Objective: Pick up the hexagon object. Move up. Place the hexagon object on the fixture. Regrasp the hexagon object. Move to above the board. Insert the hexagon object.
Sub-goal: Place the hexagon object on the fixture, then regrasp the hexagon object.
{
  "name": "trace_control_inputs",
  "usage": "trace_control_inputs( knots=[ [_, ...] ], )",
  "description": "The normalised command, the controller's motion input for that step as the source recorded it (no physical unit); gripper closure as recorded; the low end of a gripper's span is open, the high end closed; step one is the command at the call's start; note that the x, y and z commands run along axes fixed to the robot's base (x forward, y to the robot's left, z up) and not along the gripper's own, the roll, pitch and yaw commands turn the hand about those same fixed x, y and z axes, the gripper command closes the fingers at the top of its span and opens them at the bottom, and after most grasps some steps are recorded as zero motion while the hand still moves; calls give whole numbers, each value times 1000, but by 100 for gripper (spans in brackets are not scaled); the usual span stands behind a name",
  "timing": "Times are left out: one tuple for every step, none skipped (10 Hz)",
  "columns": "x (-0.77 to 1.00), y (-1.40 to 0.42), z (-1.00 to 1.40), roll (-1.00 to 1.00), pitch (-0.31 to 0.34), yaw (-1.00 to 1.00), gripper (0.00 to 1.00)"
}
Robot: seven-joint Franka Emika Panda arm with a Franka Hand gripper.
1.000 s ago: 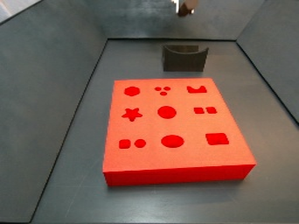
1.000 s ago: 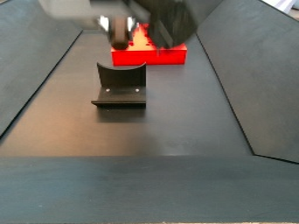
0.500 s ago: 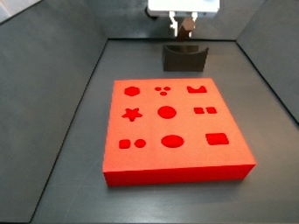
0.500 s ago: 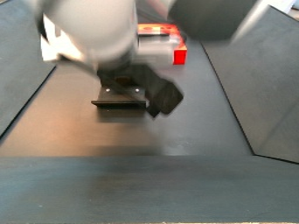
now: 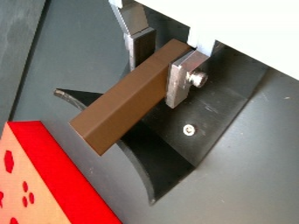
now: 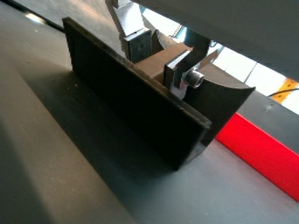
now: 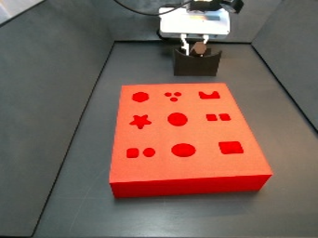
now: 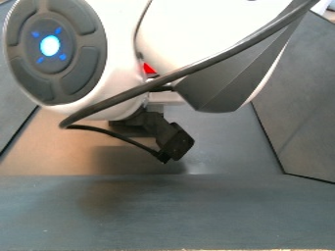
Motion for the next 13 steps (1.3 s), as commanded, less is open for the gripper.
trace_control_inputs(
  knots=[
    [84, 71, -493, -115, -18, -90, 100],
    [69, 54, -495, -107, -18, -85, 100],
    [0, 0, 0, 0, 0, 0, 0],
    [0, 0, 1000, 81, 22, 18, 0],
    [-12, 1, 1000, 84, 28, 26, 0],
    [-31, 0, 1000, 87, 32, 27, 0],
    [-37, -3, 1000, 83, 36, 24, 0],
    [-41, 1, 1000, 65, 58, 14, 0],
    [-35, 4, 885, 56, 72, 7, 0],
    [-29, 6, 703, 52, 80, -2, 0],
    [-26, 6, 452, 47, 85, -18, 0],
    [-27, 6, 264, 45, 82, -28, 0],
    [-84, -987, 1000, 1000, 69, 26, 0]
  ],
)
